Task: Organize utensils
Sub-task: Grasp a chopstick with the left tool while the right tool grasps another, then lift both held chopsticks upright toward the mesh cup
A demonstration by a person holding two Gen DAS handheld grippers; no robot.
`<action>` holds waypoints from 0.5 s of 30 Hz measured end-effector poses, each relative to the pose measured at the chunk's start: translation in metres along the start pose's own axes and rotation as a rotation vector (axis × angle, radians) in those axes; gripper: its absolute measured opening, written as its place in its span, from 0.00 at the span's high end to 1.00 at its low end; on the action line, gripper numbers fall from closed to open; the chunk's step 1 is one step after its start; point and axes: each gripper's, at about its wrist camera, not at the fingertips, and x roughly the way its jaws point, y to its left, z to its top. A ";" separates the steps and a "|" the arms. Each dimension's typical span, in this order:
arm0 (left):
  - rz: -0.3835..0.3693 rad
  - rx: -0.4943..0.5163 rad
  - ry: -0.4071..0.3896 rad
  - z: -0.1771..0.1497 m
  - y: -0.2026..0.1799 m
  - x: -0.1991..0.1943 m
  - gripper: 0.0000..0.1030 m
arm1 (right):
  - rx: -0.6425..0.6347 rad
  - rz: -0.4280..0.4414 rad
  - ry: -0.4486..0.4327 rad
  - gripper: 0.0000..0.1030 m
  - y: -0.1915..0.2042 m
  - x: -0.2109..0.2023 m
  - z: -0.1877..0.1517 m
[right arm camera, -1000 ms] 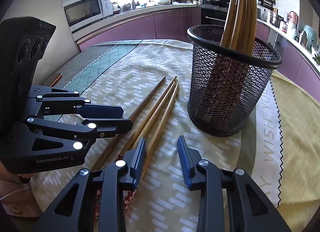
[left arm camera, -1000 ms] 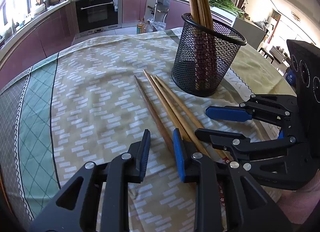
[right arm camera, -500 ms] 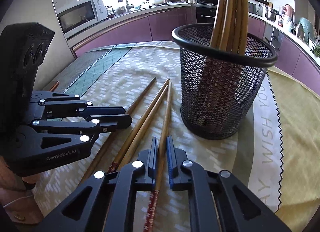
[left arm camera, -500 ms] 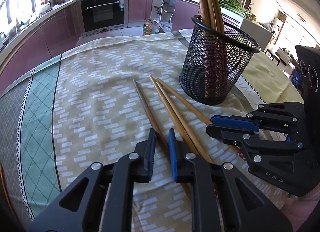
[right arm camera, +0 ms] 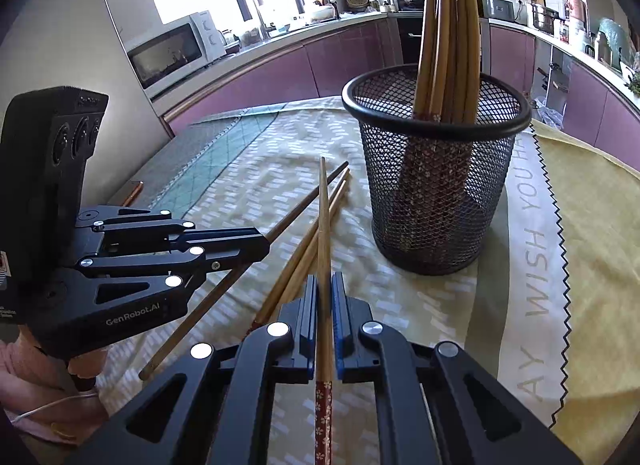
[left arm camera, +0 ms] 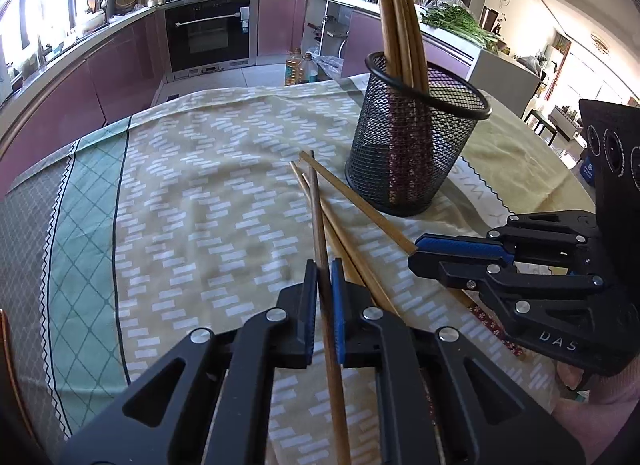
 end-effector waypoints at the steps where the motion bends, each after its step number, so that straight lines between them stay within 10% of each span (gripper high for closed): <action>1: -0.001 0.002 -0.002 -0.001 0.000 -0.001 0.93 | -0.001 0.004 -0.002 0.94 0.000 -0.001 0.000; 15: -0.025 0.039 0.063 -0.010 -0.007 0.011 0.89 | -0.054 -0.008 0.067 0.92 0.006 0.012 -0.003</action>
